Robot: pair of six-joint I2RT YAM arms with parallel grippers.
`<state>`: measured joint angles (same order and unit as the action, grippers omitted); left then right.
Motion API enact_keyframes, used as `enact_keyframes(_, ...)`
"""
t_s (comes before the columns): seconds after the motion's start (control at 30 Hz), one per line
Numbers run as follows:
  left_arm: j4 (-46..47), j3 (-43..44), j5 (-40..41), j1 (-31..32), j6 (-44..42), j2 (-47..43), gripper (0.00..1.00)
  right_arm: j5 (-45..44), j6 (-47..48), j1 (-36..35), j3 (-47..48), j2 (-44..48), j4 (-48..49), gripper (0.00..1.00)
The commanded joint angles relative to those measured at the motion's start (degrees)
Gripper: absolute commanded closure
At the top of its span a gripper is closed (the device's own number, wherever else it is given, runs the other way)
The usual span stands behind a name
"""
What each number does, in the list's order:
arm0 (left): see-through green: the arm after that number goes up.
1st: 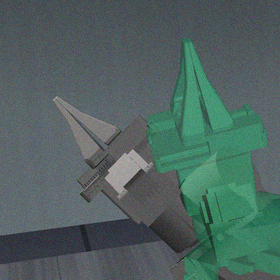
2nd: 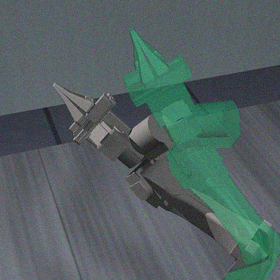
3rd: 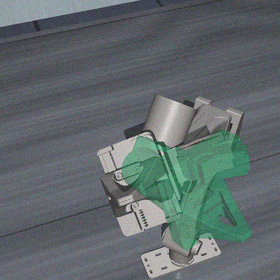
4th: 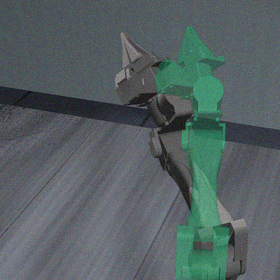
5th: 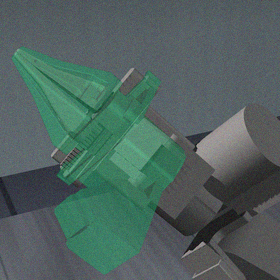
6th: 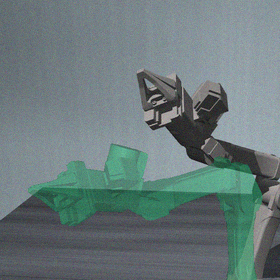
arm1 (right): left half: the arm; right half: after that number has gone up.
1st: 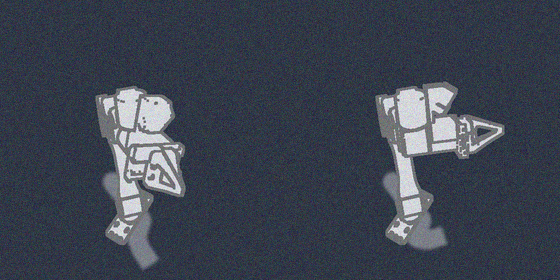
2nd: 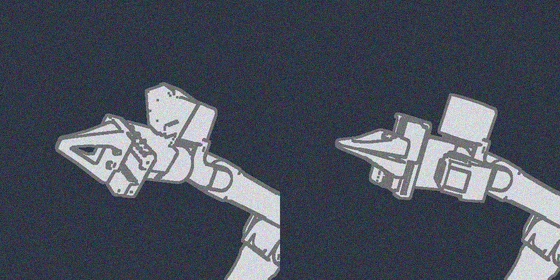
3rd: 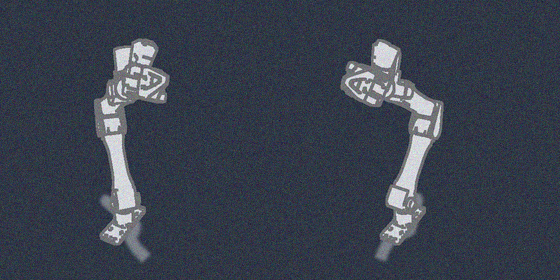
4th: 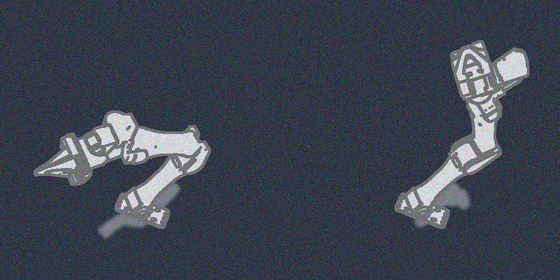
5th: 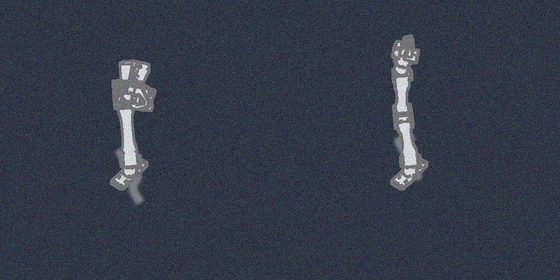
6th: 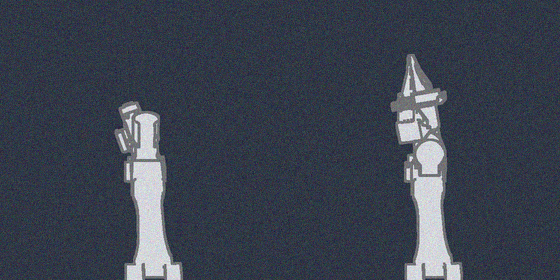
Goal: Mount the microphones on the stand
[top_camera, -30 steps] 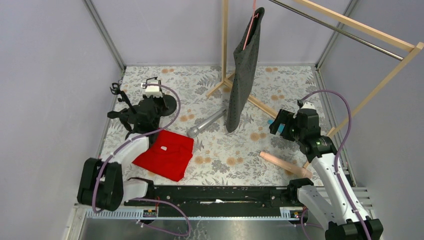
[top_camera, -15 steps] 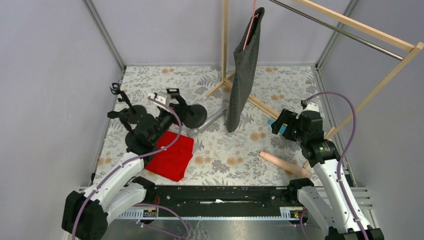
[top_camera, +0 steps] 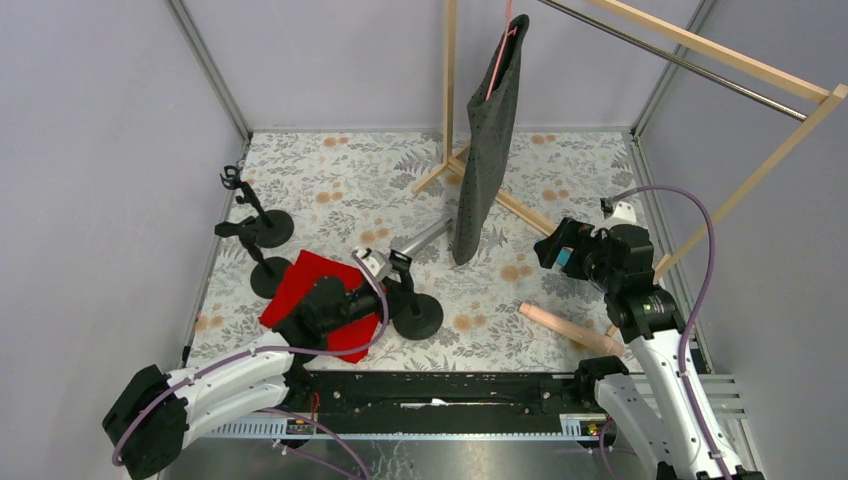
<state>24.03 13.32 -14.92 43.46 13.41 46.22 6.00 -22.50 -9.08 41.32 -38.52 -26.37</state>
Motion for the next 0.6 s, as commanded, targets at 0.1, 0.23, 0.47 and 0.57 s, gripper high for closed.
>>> enact_keyframes(0.1,14.75,-1.09,6.42,6.56,-6.19,1.97,1.00,16.39,1.07,-0.50,-3.35,0.84,12.77,0.03)
enact_keyframes(0.23,19.18,-3.84,9.21,7.62,-5.68,2.05,1.00,18.77,-1.92,-1.03,-4.49,-0.60,18.19,0.06)
enact_keyframes(0.47,19.74,-5.17,13.11,8.73,-7.87,3.97,1.00,8.19,-1.29,-7.01,-2.66,-6.38,14.25,0.08)
enact_keyframes(0.57,19.91,-5.32,15.46,9.45,-8.67,4.88,1.00,1.42,-2.25,-7.93,-0.91,-9.54,9.41,0.08)
